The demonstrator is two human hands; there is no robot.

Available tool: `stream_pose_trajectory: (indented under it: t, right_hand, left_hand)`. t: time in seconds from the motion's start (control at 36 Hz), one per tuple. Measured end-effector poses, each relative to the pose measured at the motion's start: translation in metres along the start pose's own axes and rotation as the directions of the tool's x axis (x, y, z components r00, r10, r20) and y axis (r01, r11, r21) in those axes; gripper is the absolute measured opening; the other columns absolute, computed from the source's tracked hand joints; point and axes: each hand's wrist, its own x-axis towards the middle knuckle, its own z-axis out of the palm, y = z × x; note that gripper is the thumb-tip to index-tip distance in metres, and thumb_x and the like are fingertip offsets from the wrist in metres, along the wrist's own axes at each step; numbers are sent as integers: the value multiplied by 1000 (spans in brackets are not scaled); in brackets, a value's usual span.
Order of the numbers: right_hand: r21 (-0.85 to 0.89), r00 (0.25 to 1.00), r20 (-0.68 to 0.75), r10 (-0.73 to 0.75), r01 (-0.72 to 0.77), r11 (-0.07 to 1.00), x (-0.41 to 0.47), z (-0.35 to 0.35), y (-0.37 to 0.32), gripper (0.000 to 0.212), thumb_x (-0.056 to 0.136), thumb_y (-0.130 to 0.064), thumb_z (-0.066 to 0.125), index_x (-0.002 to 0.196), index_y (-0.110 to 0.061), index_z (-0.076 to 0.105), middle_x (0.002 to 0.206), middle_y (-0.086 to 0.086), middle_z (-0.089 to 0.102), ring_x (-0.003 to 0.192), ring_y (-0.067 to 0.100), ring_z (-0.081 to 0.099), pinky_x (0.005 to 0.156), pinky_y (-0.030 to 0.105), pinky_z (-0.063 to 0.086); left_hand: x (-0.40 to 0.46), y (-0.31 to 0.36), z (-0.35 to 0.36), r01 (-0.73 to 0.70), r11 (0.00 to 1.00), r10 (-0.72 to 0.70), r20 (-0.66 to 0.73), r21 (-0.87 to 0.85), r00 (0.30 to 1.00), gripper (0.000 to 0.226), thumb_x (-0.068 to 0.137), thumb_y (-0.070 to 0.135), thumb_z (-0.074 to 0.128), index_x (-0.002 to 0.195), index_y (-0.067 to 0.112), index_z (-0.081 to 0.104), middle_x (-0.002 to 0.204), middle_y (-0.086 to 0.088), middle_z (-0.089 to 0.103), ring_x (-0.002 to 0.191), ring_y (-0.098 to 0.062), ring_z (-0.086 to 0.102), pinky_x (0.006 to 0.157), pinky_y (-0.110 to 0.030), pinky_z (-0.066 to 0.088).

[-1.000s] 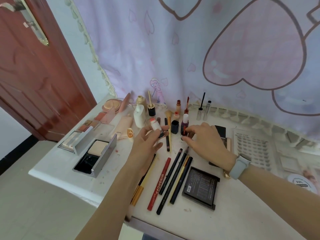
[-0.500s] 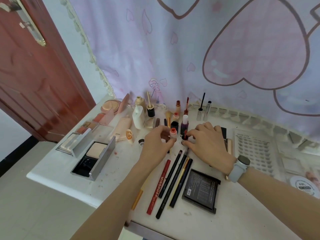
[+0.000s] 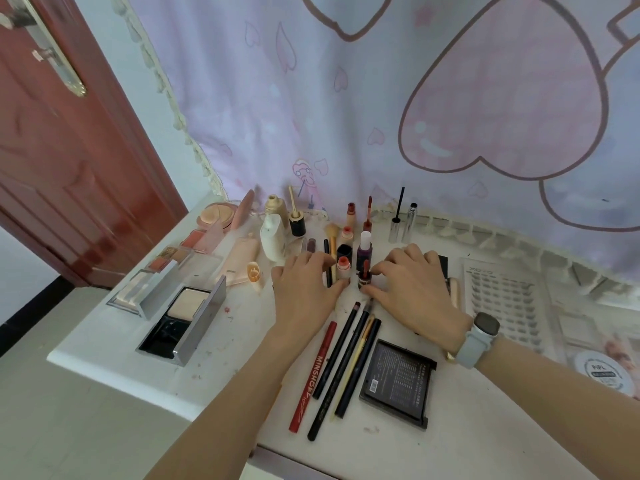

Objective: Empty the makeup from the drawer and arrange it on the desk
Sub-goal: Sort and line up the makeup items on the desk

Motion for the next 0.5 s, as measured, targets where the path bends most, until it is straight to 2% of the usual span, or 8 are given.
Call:
stream_pose_trajectory:
  t: [0.06, 0.11, 0.22, 0.36, 0.5]
  right_hand:
    - [24, 999, -33, 3, -2, 1000, -2, -2, 2, 40, 83, -56, 53, 104, -26, 68, 100, -4, 61, 102, 20, 45, 76, 35, 22]
    - [38, 998, -63, 10, -8, 999, -5, -3, 4, 38, 83, -54, 53, 103, -24, 68, 100, -4, 62, 101, 20, 46, 76, 34, 21]
    - [46, 999, -42, 31, -30, 999, -11, -5, 6, 37, 85, -52, 50, 106, -26, 67, 104, -5, 60, 104, 18, 46, 79, 32, 21]
    - [55, 999, -36, 10, -8, 998, -17, -7, 7, 33, 89, -44, 51, 110, -22, 65, 111, -3, 57, 109, 19, 46, 84, 34, 29]
    - [24, 1000, 31, 1, -2, 1000, -23, -7, 7, 41, 92, -40, 46, 125, -18, 55, 131, 2, 48, 122, 22, 41, 93, 34, 33]
  left_hand:
    - [-4, -3, -2, -5, 997, 6, -15, 74, 1000, 25, 80, 46, 64, 95, 26, 63, 101, 8, 57, 102, -14, 46, 75, -26, 15]
    - [-7, -5, -2, -13, 989, 12, 6, 145, 1000, 25, 80, 50, 62, 88, 26, 64, 98, 7, 57, 100, -15, 46, 76, -28, 16]
    - [-7, -6, 0, -23, 980, 11, 60, 199, 998, 32, 78, 55, 61, 81, 24, 64, 95, 5, 57, 99, -17, 46, 74, -31, 16]
    - [-1, -4, 2, -34, 957, -4, 132, 289, 991, 39, 78, 57, 56, 82, 20, 65, 96, 1, 59, 97, -20, 47, 79, -35, 25]
    - [1, 1, 0, -66, 922, 15, 135, 382, 991, 34, 84, 48, 50, 86, 16, 63, 96, -2, 61, 98, -23, 50, 79, -36, 27]
